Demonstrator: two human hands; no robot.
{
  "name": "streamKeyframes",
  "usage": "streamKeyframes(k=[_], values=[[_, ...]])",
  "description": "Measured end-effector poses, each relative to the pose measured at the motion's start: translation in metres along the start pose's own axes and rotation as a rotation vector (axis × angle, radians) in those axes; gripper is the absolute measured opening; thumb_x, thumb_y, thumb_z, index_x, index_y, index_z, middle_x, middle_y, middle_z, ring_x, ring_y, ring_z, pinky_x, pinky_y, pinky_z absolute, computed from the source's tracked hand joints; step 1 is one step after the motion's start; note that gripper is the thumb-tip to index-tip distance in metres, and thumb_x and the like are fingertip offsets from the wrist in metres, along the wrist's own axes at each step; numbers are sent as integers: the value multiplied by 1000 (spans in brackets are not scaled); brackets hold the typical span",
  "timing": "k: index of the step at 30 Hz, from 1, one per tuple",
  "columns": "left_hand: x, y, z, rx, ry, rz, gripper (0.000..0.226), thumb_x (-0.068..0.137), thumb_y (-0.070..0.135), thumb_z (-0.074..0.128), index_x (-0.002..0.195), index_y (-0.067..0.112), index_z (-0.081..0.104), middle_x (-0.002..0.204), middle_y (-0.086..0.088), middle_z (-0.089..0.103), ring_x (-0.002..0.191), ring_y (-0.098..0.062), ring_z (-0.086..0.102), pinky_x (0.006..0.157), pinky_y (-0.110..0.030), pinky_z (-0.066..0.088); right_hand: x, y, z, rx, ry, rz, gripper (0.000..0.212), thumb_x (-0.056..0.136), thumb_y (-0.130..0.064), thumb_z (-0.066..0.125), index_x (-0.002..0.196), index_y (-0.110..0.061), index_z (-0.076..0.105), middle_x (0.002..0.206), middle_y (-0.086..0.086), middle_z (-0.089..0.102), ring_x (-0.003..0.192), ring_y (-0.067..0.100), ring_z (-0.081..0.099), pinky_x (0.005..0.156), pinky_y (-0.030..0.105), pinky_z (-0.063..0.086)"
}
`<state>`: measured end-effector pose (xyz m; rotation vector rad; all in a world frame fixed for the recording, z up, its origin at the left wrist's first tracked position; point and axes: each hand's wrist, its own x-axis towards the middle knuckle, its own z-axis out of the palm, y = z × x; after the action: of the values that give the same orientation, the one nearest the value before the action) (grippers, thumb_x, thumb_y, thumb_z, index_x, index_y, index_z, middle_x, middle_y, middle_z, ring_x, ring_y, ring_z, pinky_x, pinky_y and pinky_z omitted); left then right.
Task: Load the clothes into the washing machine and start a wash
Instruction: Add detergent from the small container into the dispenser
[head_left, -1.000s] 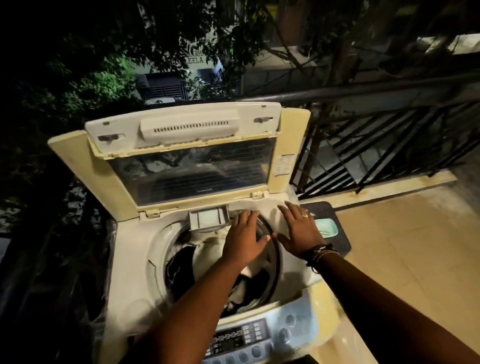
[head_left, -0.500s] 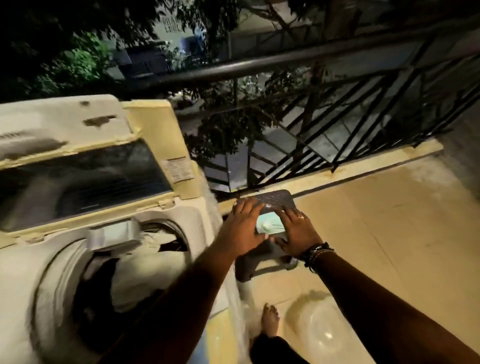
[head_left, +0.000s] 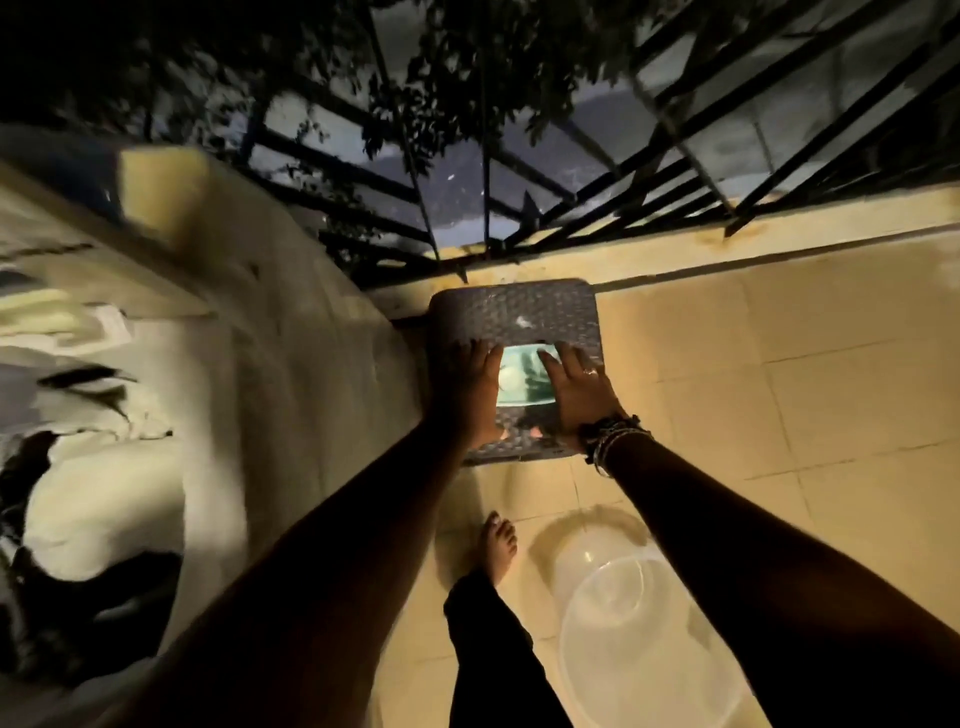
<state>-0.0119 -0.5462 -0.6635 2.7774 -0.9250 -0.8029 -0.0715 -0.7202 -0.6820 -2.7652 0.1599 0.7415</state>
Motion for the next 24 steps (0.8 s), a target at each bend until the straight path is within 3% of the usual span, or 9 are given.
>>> streamKeyframes(k=[2,6,8,11,17,21,24], values=[[14,-2,16,-7,-2,-34,123,61,45,90,154,5,20,161,-16,21,149,-36,18,122,-49,17,18,11,18,9,22,-4,120,62,-71,76,156,-18,22,164,9,19,146,38,26,110,56,37],[39,-4,47,48,46,-49,108,63,24,87,152,6,28,158,-16,31,142,-36,33,118,-47,28,41,17,25,23,27,-37,118,66,-43,87,158,-19,16,164,8,19,149,35,21,115,51,32],[45,-4,56,47,96,-63,97,65,11,84,149,6,36,151,-16,41,134,-37,44,110,-46,40,45,18,28,60,43,-46,118,63,-32,91,157,-16,21,157,12,30,142,37,32,113,45,38],[49,-2,55,57,157,-82,94,57,11,89,141,9,49,133,-15,56,115,-39,57,95,-44,51,41,18,26,136,56,-62,115,60,-23,92,155,-14,27,152,14,34,135,39,39,111,43,42],[17,4,7,128,89,43,101,63,32,88,148,18,37,139,-5,49,121,-29,48,100,-42,44,0,10,2,224,125,-34,108,59,-19,91,151,-15,34,150,12,37,129,37,46,107,43,46],[-25,5,-47,29,46,108,103,66,27,87,152,17,30,145,-5,43,129,-27,44,108,-43,41,-41,-14,-30,262,188,-1,102,63,-9,88,151,-11,36,149,15,38,131,37,42,112,37,36],[-58,10,-87,-24,61,156,103,64,22,88,150,16,32,147,-5,41,134,-27,42,110,-43,40,-78,-36,-60,269,246,7,103,59,-6,87,149,-14,38,146,13,41,127,36,45,107,29,34]])
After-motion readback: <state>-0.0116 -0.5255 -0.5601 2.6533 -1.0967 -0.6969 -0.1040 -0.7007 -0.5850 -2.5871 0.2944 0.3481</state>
